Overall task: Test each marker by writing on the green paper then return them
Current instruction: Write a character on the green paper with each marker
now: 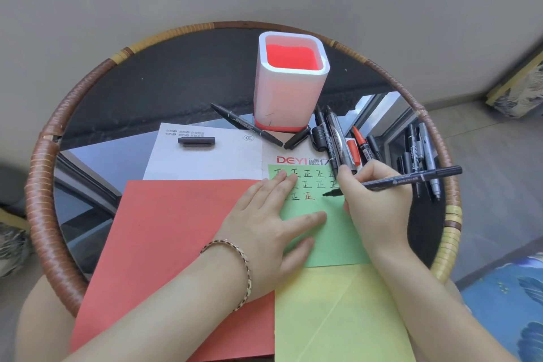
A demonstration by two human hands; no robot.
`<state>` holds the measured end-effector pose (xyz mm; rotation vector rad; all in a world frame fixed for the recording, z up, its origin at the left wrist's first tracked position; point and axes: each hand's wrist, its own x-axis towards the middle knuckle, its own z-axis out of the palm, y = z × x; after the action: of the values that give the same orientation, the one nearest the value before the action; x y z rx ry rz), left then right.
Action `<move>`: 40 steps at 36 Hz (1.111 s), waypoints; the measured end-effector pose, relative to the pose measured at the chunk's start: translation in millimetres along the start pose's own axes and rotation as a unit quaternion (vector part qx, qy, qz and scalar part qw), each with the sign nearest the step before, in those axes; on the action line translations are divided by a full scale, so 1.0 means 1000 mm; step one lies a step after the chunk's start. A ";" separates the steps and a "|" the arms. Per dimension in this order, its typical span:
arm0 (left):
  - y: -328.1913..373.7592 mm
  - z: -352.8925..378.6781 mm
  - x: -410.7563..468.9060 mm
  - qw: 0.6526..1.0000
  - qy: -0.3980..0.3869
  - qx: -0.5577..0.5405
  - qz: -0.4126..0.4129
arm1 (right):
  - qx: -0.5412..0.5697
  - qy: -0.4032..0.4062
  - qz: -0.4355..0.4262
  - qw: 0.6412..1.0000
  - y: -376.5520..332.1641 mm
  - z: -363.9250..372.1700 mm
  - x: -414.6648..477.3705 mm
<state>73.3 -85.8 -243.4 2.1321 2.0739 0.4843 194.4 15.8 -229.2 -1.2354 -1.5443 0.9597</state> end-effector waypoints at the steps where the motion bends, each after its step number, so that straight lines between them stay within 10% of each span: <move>1: 0.000 0.000 0.000 1.000 0.000 0.000 0.000 | -0.005 0.000 -0.002 1.000 -0.001 0.001 0.000; 40: 0.002 -0.003 0.000 1.000 -0.003 -0.014 -0.005 | -0.030 0.002 -0.016 0.999 0.001 0.002 0.002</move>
<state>74.2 -85.9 -240.5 2.1038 2.0624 0.5030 192.5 18.1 -230.7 -1.2506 -1.5942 0.8952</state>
